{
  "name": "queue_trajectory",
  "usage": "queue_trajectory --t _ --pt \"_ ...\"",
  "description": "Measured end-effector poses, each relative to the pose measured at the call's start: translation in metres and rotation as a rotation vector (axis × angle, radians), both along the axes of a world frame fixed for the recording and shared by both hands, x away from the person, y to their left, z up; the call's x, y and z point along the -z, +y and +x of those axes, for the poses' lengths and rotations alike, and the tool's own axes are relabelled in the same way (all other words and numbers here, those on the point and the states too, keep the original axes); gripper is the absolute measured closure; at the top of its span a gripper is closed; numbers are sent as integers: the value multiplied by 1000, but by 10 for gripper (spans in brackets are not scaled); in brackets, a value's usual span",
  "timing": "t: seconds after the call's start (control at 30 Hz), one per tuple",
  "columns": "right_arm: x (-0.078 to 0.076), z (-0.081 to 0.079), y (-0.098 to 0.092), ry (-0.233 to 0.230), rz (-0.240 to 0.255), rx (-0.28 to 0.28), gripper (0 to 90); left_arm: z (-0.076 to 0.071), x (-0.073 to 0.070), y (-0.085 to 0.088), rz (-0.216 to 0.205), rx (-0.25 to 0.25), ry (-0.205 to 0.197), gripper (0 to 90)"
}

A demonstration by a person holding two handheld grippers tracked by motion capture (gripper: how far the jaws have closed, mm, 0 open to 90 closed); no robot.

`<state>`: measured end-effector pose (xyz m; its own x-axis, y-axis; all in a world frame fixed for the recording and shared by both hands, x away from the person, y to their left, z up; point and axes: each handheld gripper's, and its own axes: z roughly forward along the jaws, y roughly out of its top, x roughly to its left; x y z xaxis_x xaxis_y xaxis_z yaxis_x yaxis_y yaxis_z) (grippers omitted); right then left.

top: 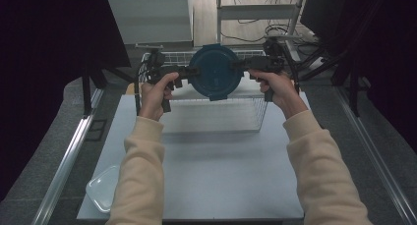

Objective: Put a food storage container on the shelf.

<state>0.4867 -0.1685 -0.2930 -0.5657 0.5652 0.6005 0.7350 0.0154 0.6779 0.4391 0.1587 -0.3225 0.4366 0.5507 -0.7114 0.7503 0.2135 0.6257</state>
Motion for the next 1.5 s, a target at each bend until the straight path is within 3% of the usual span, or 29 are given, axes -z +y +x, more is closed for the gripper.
queue_trajectory --t 0.17,0.33,0.43,0.63,0.67,0.87,1.03,1.2,1.27,1.5 --pt "2 5 1 33 9 25 421 5 5 0 -24 -23 10 439" --pt "1 11 7 74 -22 63 401 14 16 1 -80 -37 42 424" --pt "2 17 12 125 -35 109 386 20 24 3 -119 -48 66 409" --pt "7 25 15 174 -25 164 370 25 28 2 -140 -65 81 400" --pt "9 27 15 201 -15 180 365 26 29 2 -140 -67 79 398" --pt "15 28 18 239 -11 218 335 26 29 0 -130 -74 63 396" --pt "16 26 22 220 -32 233 278 24 28 -4 -103 -85 36 369" --pt "13 19 26 182 -71 223 159 20 24 -12 -48 -85 -4 301" --pt "7 11 28 134 -105 234 123 16 20 -16 -4 -96 -30 243" --pt "-7 -5 22 41 -152 229 114 3 11 -21 81 -143 -89 158"
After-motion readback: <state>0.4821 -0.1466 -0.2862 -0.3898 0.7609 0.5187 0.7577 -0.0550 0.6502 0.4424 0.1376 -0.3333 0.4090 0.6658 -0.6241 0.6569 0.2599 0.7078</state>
